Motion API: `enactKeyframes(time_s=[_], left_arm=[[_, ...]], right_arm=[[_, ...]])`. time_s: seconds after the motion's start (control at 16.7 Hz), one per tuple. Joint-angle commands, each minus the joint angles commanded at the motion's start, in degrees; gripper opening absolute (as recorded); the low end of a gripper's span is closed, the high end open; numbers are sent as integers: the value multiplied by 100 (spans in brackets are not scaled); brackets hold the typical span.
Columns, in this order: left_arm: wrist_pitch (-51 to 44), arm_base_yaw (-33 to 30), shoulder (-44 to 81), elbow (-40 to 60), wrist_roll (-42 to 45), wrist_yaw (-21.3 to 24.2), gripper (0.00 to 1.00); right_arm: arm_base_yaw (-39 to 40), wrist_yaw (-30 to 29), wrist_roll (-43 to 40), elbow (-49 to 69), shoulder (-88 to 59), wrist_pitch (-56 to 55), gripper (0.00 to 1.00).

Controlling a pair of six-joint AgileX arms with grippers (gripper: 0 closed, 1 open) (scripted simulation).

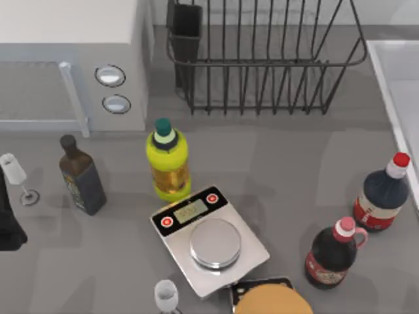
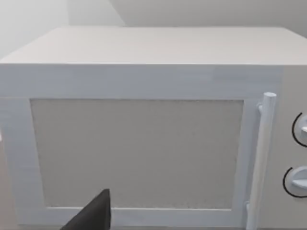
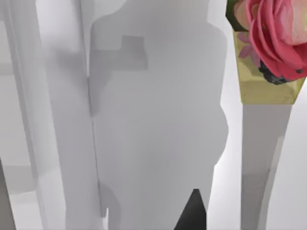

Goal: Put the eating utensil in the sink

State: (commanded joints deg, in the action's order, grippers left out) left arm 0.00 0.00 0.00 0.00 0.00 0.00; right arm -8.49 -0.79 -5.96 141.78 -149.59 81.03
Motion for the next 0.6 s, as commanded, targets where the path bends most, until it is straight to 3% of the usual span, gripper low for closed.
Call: enactKeyframes(time_s=[0.36,0.6], left_arm=[[0,0,0,0,0,0,100],[0,0,0,0,0,0,100]], right_arm=[[1,-4,1,-262,97,-221,0],[1,-4,1,-262,97,-221,30]])
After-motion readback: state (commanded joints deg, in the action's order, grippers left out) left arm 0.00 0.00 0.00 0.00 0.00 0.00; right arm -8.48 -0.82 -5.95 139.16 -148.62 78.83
